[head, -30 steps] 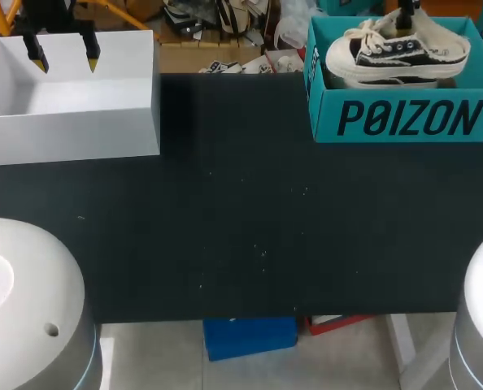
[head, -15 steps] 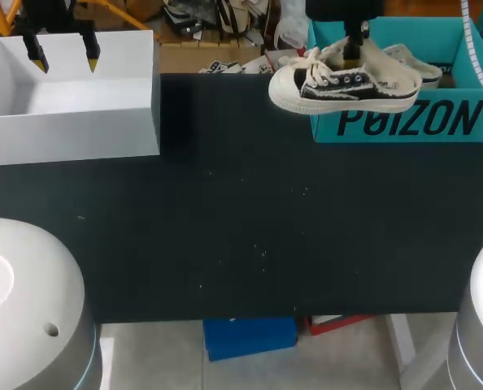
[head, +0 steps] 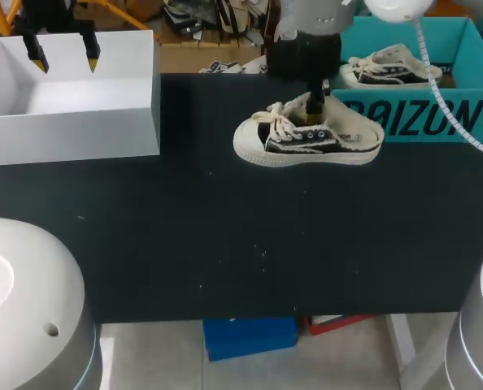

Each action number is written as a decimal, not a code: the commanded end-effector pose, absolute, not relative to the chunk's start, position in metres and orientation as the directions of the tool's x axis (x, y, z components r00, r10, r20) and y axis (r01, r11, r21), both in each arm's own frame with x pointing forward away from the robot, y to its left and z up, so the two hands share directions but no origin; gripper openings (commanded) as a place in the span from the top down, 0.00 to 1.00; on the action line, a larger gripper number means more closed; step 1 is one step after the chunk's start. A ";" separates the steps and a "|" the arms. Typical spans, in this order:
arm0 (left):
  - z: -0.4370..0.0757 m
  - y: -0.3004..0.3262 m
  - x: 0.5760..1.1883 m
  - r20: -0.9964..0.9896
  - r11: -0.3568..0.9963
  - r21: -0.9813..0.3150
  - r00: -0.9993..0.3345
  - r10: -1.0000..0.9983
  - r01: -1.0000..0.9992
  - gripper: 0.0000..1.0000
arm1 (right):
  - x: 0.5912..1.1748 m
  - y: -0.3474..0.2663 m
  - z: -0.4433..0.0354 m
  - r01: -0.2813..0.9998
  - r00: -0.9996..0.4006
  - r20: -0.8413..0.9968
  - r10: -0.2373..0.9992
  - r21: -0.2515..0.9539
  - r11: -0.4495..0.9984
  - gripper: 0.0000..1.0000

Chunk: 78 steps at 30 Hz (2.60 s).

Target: Take the shoe out of the shoebox, open the shoe tongue, remove and reinsert the insole, then place the shoe into the shoebox

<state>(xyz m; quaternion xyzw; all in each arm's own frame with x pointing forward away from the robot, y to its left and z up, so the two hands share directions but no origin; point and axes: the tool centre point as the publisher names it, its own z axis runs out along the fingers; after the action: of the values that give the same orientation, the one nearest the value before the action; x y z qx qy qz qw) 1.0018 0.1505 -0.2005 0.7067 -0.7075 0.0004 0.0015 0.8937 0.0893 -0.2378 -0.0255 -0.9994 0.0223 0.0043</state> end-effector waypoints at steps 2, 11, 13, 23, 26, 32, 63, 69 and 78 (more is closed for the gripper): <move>-0.200 0.150 1.001 0.001 0.000 0.003 0.000 -1.000 -1.000 0.00 | 0.889 0.110 -0.269 0.046 -0.999 0.027 0.047 -0.043 0.998 1.00; -0.200 0.150 1.001 0.001 0.000 0.003 0.000 -1.000 -1.000 0.00 | 0.880 0.136 -0.308 0.032 -0.997 0.076 0.033 -0.015 0.999 1.00; -0.200 0.150 1.001 0.001 0.000 0.003 0.000 -1.000 -1.000 0.00 | 0.879 0.143 -0.314 0.022 -0.996 0.082 0.022 -0.001 1.000 1.00; -0.200 0.150 1.001 0.001 0.000 0.003 0.000 -1.000 -1.000 0.00 | 0.863 0.179 -0.345 -0.071 -0.991 0.109 -0.073 0.016 0.997 1.00; -0.200 0.150 1.001 0.001 0.000 0.003 0.000 -1.000 -1.000 0.00 | 0.860 0.186 -0.353 -0.085 -0.989 0.124 -0.086 0.016 0.996 1.00; -0.200 0.150 1.001 0.001 0.000 0.003 0.000 -1.000 -1.000 0.00 | 0.860 0.197 -0.367 -0.097 -0.985 0.140 -0.099 0.021 0.995 1.00; -0.200 0.150 1.001 0.001 0.000 0.003 0.000 -1.000 -1.000 0.00 | 0.879 0.167 -0.335 0.025 -0.999 0.031 0.022 0.100 0.995 0.00; -0.200 0.150 1.001 0.001 0.000 0.003 0.000 -1.000 -1.000 0.00 | 0.872 0.161 -0.306 -0.009 -1.000 0.024 -0.015 0.248 0.969 0.00; -0.200 0.150 1.001 0.001 0.000 0.003 0.000 -1.000 -1.000 0.00 | 0.867 0.124 -0.279 -0.041 -0.998 0.024 -0.063 0.535 0.844 0.00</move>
<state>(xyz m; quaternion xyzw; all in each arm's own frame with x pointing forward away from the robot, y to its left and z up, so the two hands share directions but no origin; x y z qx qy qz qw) 1.0017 0.1505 -0.2005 0.7067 -0.7075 0.0003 0.0016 0.8758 0.1606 -0.2847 0.0212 -0.9858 -0.1650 0.0220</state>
